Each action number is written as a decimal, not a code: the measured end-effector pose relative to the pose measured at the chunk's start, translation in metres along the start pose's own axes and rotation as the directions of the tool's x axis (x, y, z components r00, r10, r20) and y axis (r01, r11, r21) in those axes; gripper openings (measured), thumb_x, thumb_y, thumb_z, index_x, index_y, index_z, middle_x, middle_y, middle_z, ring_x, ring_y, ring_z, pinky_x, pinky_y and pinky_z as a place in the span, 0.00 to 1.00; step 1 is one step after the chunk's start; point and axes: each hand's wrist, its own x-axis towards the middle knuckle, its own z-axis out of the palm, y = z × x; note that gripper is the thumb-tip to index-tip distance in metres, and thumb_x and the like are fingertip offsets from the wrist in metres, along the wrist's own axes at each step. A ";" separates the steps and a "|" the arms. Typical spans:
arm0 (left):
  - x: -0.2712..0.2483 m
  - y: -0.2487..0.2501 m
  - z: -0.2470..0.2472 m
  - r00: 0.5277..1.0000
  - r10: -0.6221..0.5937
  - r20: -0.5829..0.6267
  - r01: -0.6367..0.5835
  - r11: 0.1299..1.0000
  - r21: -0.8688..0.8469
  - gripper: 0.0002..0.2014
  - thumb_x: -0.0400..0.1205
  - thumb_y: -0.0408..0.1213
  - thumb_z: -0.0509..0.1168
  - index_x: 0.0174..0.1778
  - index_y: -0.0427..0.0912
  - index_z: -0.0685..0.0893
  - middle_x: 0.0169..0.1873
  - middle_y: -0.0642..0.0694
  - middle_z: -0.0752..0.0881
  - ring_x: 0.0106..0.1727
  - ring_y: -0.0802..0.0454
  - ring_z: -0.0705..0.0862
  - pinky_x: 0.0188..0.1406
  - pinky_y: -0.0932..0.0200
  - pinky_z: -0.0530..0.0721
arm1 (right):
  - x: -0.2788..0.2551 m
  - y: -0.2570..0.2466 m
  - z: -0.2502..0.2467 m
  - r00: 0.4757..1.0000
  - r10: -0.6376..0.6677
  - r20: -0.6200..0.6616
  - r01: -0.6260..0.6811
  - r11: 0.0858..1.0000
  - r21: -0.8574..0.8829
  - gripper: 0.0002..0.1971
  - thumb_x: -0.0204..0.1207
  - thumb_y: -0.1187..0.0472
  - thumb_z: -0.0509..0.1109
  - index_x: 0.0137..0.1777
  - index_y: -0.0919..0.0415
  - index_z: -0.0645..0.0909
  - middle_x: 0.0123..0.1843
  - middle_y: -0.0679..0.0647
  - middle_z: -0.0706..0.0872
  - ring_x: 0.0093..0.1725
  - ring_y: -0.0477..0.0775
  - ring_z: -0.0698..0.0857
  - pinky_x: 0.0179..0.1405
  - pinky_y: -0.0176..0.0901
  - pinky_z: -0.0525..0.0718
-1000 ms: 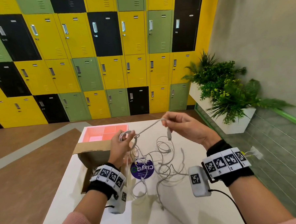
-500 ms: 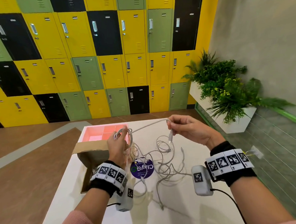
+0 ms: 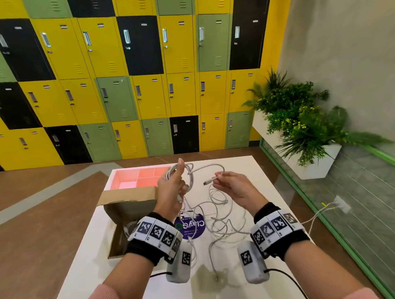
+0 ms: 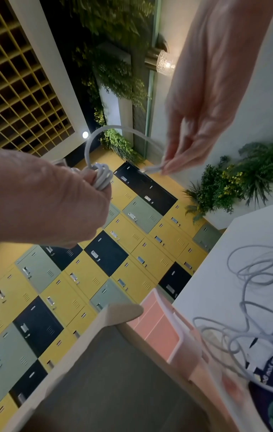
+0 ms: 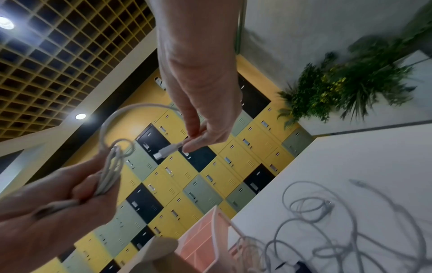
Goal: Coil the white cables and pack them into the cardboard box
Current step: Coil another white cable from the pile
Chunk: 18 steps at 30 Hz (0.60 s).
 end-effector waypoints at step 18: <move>-0.002 -0.008 -0.001 0.996 -0.036 -0.078 0.040 0.998 0.044 0.18 0.74 0.50 0.75 0.49 0.40 0.84 0.41 0.35 0.88 0.43 0.37 0.86 0.52 0.37 0.84 | -0.024 0.021 0.040 0.935 0.106 0.337 -0.047 0.983 -0.176 0.15 0.80 0.75 0.57 0.57 0.57 0.79 0.41 0.48 0.85 0.37 0.44 0.77 0.36 0.39 0.67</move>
